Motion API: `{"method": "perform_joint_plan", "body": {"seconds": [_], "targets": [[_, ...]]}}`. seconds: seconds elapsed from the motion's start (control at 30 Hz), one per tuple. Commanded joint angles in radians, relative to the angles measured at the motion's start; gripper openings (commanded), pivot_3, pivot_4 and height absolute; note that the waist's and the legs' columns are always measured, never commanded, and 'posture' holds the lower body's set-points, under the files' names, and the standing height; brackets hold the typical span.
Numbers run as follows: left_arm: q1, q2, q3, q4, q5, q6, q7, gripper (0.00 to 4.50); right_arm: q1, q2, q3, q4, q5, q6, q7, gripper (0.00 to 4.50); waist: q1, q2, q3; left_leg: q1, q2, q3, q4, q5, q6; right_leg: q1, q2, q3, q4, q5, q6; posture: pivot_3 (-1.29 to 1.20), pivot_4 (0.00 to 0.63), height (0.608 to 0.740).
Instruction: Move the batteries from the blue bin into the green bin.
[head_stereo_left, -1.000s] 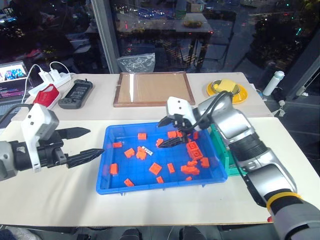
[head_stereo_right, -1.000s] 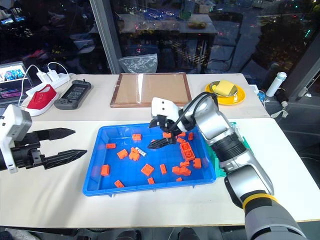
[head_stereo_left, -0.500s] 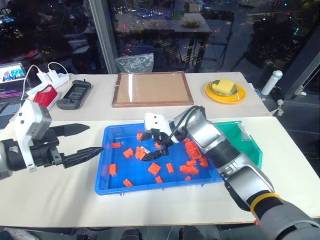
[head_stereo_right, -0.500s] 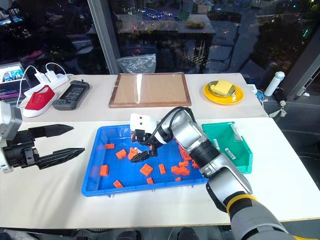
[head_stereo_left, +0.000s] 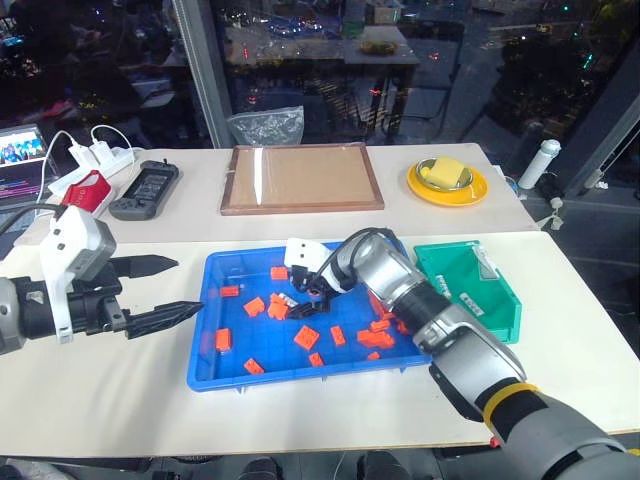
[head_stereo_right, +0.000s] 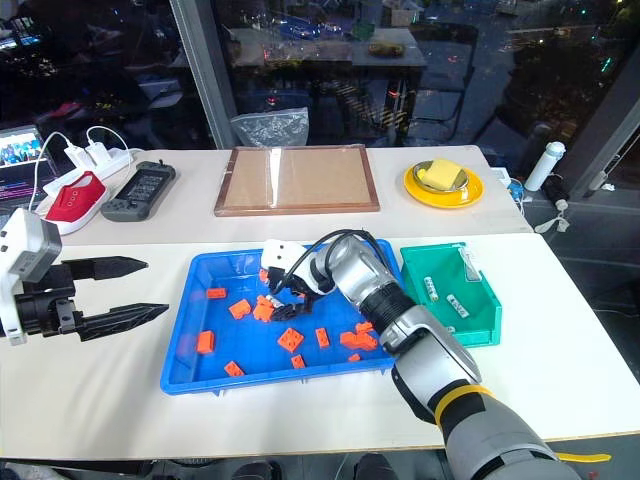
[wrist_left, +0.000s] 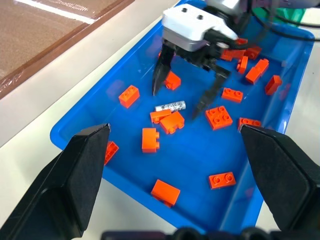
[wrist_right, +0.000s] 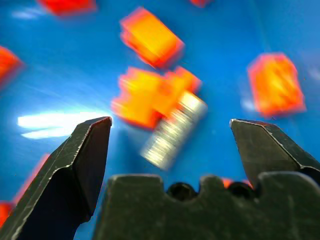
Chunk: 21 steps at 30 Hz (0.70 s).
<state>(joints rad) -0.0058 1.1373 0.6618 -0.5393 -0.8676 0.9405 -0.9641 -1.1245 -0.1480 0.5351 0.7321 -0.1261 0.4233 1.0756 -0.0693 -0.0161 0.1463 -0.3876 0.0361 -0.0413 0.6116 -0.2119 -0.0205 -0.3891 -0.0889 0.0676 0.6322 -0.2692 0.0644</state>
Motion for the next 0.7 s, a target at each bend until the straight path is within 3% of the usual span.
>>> {"method": "perform_joint_plan", "body": {"seconds": [0.03, 0.1, 0.2, 0.5, 0.7], "targets": [[0.001, 0.025, 0.000, -0.005, 0.015, -0.014, -0.017, 4.50, -0.023, 0.028, 0.002, 0.058, -0.033, -0.062, -0.009, 3.92, -0.001, 0.000, 0.000, 0.000, 0.000, 0.000, 0.000, 0.000, 0.000, 0.000, 0.000, 0.000, 0.000, 0.000, 0.000, 0.00, 0.150, 0.736], [0.011, 0.030, 0.000, -0.009, 0.021, -0.016, -0.027, 4.50, -0.022, 0.041, -0.005, 0.090, -0.041, -0.064, -0.023, 3.92, -0.004, 0.000, 0.000, 0.000, 0.000, 0.000, -0.001, 0.000, 0.000, 0.000, 0.000, 0.000, 0.000, 0.000, 0.000, 0.00, 0.150, 0.736], [0.021, 0.034, -0.003, -0.015, 0.028, -0.019, -0.035, 4.50, -0.026, 0.058, -0.026, 0.127, -0.040, -0.056, -0.048, 3.23, -0.005, 0.000, 0.000, 0.003, 0.001, 0.000, -0.002, 0.000, 0.000, 0.001, 0.001, 0.000, 0.001, 0.000, 0.000, 0.00, 0.150, 0.736], [-0.009, 0.033, -0.033, -0.010, 0.025, -0.021, -0.030, 4.50, -0.010, 0.044, -0.038, 0.100, -0.056, -0.082, -0.034, 0.30, -0.003, 0.000, 0.000, 0.002, 0.000, 0.000, -0.002, 0.000, 0.000, 0.001, 0.000, 0.000, 0.001, 0.000, 0.000, 0.00, 0.150, 0.736], [-0.024, 0.038, -0.051, -0.004, 0.020, -0.021, -0.040, 4.50, 0.002, -0.047, -0.115, -0.097, 0.013, -0.003, 0.061, 0.26, -0.001, 0.000, 0.000, 0.001, 0.000, 0.000, -0.002, 0.000, 0.000, 0.001, 0.000, 0.000, 0.001, 0.000, 0.000, 0.00, 0.150, 0.736]]}}
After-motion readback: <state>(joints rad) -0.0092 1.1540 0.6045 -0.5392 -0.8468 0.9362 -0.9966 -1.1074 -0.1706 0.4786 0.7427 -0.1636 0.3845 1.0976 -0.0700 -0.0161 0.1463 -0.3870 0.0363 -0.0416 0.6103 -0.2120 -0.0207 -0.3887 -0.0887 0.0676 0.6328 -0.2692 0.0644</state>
